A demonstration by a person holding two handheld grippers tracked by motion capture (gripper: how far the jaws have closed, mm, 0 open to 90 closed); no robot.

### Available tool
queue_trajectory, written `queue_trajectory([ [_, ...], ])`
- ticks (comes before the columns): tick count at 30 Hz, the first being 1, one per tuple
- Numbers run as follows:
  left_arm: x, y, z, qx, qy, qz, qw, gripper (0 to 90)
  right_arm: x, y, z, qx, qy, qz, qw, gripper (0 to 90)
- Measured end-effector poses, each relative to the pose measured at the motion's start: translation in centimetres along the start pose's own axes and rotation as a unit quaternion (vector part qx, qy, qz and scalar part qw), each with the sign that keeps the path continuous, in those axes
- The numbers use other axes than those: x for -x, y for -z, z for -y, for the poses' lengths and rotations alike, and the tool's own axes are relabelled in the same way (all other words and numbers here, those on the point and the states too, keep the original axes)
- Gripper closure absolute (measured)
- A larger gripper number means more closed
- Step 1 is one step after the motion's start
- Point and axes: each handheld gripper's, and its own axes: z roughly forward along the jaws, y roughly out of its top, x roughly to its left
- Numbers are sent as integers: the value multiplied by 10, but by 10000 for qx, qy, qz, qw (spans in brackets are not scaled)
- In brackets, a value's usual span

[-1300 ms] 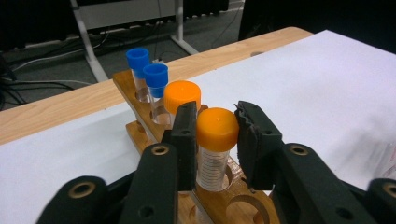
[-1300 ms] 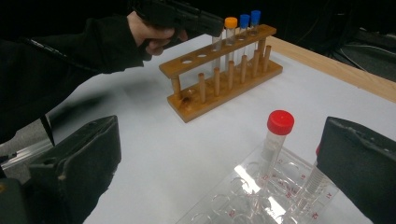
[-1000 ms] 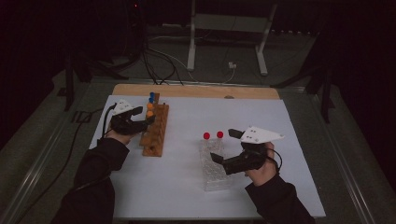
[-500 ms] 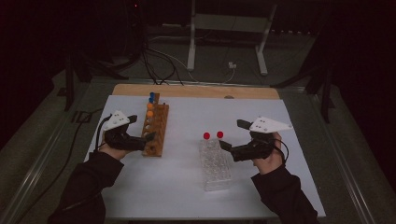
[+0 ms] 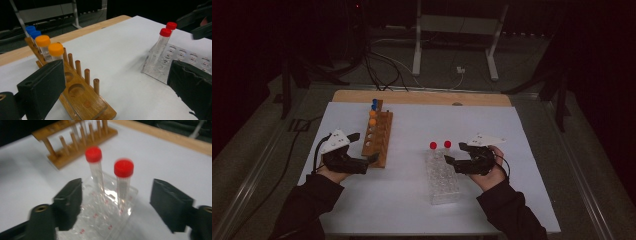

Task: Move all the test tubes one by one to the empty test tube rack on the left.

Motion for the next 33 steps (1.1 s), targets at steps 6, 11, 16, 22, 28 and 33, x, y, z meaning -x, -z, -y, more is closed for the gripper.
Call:
queue_trajectory([
  [6,-2,2,3,-21,44,3,10000,26,3,-13,4,-258,-39,201,9995,498],
  [11,-2,0,4,-93,130,128,9998,26,5,-19,3,-414,-48,132,9990,584],
  [16,-1,-1,5,-131,124,174,9997,26,5,-27,2,-526,-76,175,9984,624],
  [22,-1,-1,5,-142,121,177,9997,26,3,-34,1,-575,-39,229,9981,674],
  [28,-1,-1,5,-170,127,198,9996,26,2,-35,2,-508,-18,322,9982,747],
  [33,0,-2,5,-208,98,203,9995,26,3,-28,-2,-342,-17,293,9990,753],
])
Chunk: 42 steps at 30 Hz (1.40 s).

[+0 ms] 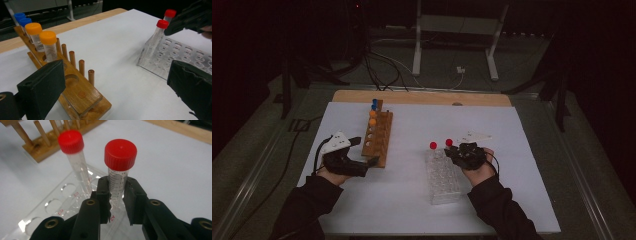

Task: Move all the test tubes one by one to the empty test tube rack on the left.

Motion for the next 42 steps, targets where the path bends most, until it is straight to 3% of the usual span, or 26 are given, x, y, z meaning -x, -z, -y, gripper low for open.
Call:
queue_trajectory([
  [14,3,1,-5,-31,-53,45,10000,26,-8,34,-24,303,255,107,9992,755],
  [24,7,3,-9,-6,-78,156,9998,26,-30,54,-41,462,565,-148,9972,754],
  [32,15,3,-13,10,-137,336,9993,26,-49,49,-44,457,690,-504,9953,755],
  [42,27,1,-16,23,-238,483,9985,26,-71,30,-40,278,807,-868,9926,755],
])
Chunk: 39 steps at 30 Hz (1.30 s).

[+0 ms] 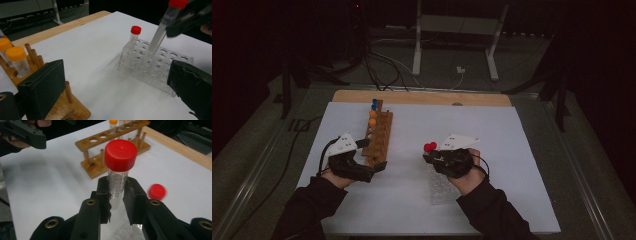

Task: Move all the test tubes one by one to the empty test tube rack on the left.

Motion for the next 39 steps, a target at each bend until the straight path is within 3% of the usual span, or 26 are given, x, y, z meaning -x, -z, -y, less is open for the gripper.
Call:
queue_trajectory([
  [9,15,-5,-4,34,-100,305,9995,27,-17,-23,7,-308,149,-260,9991,755],
  [22,32,-16,-7,178,-185,601,9979,83,-30,-35,9,-444,225,-463,9977,754],
  [39,44,-35,-6,87,-416,735,9964,470,-36,-40,6,-471,275,-574,9969,754],
])
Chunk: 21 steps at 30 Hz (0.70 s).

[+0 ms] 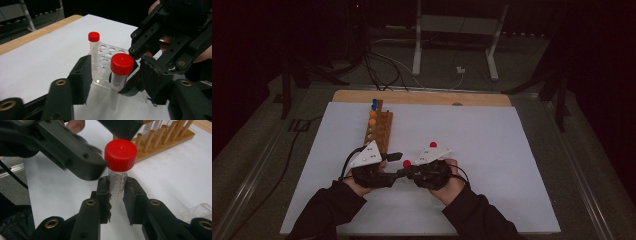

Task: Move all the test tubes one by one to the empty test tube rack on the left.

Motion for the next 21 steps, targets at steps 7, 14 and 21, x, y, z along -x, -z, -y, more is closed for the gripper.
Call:
queue_trajectory([
  [7,1,-4,1,-38,-57,68,10000,579,-1,-1,0,-4,4,-11,10000,754],
  [14,2,-7,1,-56,-96,82,9999,683,-1,-2,0,-5,1,-25,10000,754],
  [21,1,-7,0,-12,-120,104,9999,707,-1,-1,0,25,1,-5,10000,754],
])
